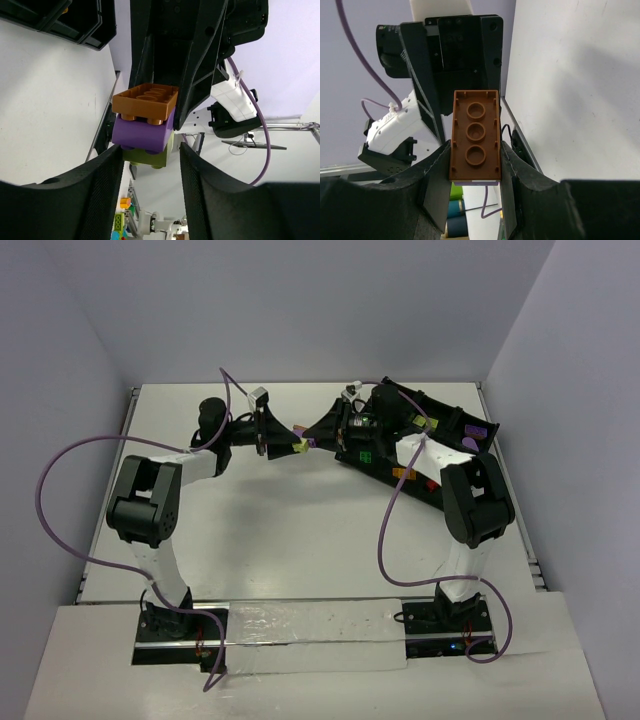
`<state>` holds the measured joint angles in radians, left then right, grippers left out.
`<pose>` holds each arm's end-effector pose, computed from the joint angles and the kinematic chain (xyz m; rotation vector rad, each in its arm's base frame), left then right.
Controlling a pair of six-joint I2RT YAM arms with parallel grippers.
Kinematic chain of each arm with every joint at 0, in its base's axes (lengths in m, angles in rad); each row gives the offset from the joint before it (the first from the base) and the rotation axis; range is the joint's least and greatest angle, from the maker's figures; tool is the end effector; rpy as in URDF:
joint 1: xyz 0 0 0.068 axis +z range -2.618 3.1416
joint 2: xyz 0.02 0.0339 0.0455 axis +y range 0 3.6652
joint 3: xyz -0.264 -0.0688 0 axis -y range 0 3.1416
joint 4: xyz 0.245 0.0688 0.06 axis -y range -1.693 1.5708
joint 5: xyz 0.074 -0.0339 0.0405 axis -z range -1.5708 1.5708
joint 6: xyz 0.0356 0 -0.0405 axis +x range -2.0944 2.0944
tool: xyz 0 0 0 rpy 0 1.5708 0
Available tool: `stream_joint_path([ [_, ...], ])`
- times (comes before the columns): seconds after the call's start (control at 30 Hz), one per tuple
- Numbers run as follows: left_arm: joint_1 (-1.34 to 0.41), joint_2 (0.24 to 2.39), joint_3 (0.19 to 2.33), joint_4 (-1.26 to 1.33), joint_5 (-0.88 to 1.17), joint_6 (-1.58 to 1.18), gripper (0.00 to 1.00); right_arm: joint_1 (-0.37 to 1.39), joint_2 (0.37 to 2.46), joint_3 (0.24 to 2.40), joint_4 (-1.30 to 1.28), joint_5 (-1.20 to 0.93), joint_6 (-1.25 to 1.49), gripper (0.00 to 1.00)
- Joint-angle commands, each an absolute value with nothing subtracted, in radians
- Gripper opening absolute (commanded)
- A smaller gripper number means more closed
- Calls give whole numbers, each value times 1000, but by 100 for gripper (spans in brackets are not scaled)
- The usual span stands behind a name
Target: Sort the legos into containers by color
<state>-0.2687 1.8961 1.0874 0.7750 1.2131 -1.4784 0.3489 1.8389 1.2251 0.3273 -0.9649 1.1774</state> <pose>0.3800 -0.1392 0.2249 -0.0303 2.1625 -2.1314 0.3802 0.1694 0.2494 0.0907 2.2161 1.8492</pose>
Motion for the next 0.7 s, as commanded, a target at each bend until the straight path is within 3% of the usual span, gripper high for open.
stream_joint_path([
  [0.0, -275, 1904, 1106, 854, 1226, -1491, 48, 354, 1842, 1253, 379, -980, 1183, 0],
  [0.2, -275, 1909, 1096, 869, 1227, -1502, 0, 352, 1848, 1264, 377, -982, 1185, 0],
  [0.67, -275, 1861, 1011, 847, 1271, -1462, 0, 312, 1913, 1403, 410, -962, 1249, 0],
])
